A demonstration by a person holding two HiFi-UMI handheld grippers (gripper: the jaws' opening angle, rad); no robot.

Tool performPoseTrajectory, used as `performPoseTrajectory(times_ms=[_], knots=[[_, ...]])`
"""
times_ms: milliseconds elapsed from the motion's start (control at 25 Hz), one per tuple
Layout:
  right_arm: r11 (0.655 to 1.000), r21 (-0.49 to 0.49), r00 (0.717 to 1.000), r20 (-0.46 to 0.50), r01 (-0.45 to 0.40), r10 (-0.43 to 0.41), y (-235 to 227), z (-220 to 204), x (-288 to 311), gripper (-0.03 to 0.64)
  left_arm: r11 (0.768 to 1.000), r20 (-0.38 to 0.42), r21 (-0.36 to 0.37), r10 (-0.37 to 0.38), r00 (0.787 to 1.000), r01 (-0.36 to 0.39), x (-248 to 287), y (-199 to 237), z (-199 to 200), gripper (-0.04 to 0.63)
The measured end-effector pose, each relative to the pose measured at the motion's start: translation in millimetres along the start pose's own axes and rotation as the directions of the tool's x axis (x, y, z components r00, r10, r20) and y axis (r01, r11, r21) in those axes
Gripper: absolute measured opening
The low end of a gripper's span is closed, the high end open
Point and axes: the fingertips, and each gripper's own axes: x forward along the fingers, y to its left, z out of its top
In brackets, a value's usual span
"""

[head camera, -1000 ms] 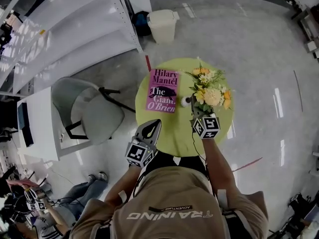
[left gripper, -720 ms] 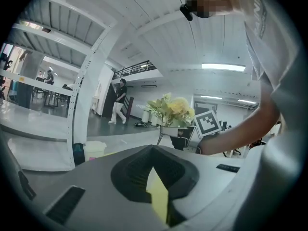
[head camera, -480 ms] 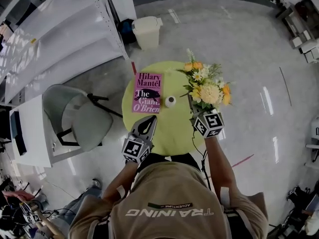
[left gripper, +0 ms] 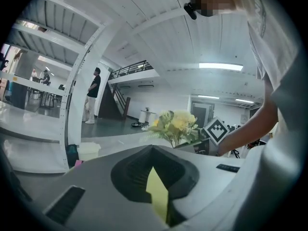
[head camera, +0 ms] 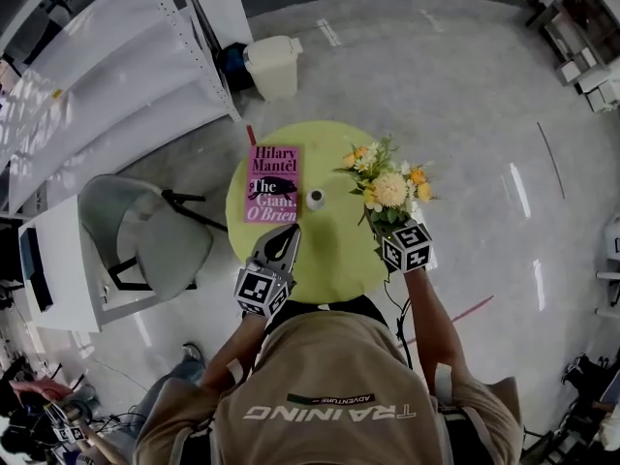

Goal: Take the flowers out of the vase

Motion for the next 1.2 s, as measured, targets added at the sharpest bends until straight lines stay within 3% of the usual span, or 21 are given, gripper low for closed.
performPoseTrajectory(times_ms=[320, 520, 760, 920, 1040, 1200], knots=[[0.988, 0.152, 0.981, -0.184, -0.033, 0.061, -23.7, -75.1, 14.3, 0.021, 1.0, -0.029, 0.001, 0.03, 0.999, -0.03, 14.9, -2.5, -3.9, 0.002], [0.962, 0.27, 0.968, -0.228, -0.042, 0.106, -41.3, -86.3, 35.4, 0.025, 0.998, -0.038, -0.008, 0.057, 0.998, -0.058, 25.4, -1.4, -6.7, 0.002], [0.944, 0.327, 0.941, -0.305, -0.038, 0.144, -59.4, -104.2, 66.4, 0.037, 0.994, -0.058, -0.019, 0.107, 0.993, -0.108, 31.5, 11.1, -9.0, 0.002], [0.929, 0.371, 0.92, -0.366, 0.007, 0.139, -72.4, -120.5, 79.9, 0.052, 0.99, -0.064, -0.025, 0.138, 0.988, -0.14, 36.4, 19.4, -8.8, 0.002], [0.925, 0.375, 0.898, -0.424, 0.054, 0.119, -80.8, -131.1, 84.1, 0.074, 0.987, -0.064, -0.03, 0.153, 0.986, -0.155, 38.8, 23.8, -6.4, 0.002], [0.95, 0.293, 0.884, -0.466, 0.106, 0.045, -86.3, -135.8, 85.0, 0.14, 0.987, -0.073, -0.032, 0.156, 0.985, -0.159, 37.6, 27.3, -7.5, 0.002]])
